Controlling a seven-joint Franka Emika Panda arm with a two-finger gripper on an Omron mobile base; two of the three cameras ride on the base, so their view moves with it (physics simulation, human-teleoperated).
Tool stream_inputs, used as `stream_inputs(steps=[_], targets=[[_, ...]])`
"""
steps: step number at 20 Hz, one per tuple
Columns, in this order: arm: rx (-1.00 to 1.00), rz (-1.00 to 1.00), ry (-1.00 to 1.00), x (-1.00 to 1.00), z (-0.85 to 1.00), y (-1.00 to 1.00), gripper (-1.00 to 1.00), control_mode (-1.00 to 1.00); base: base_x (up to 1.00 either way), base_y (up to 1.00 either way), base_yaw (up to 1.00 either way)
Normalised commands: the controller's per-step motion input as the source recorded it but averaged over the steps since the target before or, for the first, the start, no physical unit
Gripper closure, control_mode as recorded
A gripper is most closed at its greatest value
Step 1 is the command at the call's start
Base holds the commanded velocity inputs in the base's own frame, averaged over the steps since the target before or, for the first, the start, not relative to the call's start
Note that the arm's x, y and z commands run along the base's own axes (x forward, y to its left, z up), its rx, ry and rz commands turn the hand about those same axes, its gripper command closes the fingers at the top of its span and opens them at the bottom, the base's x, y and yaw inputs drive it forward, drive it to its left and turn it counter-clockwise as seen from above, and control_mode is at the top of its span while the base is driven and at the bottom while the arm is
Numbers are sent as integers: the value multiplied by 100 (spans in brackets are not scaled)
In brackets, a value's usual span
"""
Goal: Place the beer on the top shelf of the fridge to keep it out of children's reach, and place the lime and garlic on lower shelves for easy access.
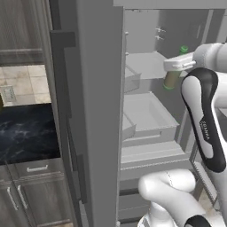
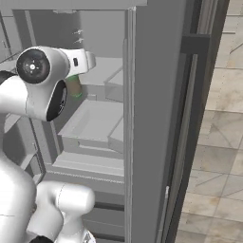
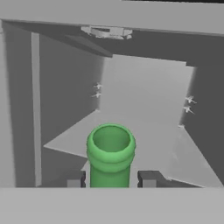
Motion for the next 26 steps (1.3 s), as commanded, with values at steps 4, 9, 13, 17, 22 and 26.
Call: stream_inputs(steps=[4, 9, 13, 17, 22, 26], targets=[[5, 0, 0, 52, 0, 0, 100, -100, 0, 0, 0], [1, 0, 1, 55, 0, 0, 100, -100, 0, 0, 0], [0, -2, 4, 52, 0, 2, 100, -100, 0, 0, 0], [0, -2, 6, 52, 0, 3, 100, -100, 0, 0, 0], [0, -1, 3, 55, 0, 4, 100, -100, 0, 0, 0], [0, 0, 2, 58, 0, 4, 100, -100, 0, 0, 0]])
